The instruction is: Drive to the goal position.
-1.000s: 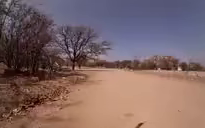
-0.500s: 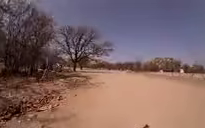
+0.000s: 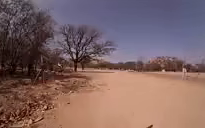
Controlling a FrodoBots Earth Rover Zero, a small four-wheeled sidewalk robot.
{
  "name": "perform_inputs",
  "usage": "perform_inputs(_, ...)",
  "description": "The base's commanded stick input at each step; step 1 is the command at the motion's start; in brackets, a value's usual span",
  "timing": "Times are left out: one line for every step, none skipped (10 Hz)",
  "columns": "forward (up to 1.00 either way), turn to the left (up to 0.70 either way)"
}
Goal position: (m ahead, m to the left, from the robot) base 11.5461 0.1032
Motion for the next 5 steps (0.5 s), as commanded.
perform_inputs(1.0, 0.0)
perform_inputs(1.0, 0.0)
perform_inputs(1.0, 0.0)
perform_inputs(1.0, 0.0)
perform_inputs(1.0, 0.0)
